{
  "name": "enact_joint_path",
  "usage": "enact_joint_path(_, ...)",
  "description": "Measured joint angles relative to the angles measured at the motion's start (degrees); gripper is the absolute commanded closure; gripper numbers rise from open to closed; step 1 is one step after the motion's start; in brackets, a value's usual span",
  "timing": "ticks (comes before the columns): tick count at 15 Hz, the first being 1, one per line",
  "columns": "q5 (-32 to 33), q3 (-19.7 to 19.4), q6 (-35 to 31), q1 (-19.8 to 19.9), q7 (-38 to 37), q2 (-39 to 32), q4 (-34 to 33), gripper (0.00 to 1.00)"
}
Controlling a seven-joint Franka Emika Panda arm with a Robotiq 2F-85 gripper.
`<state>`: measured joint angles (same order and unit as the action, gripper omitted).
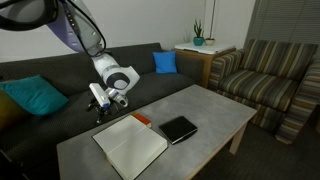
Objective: Close the open book on the table
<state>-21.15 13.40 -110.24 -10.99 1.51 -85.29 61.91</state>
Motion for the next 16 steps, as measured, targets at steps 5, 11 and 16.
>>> enact_joint_path(5,0.3,0.0,0.0,-0.6,0.0,0.1,1.0,0.0)
enact_joint_path(11,1.7,-0.5,-1.2,-1.2,-0.2,1.3,0.8,0.0)
enact_joint_path(16,5.8,-3.9,-12.5,-4.7,-1.7,3.5,1.7,0.0)
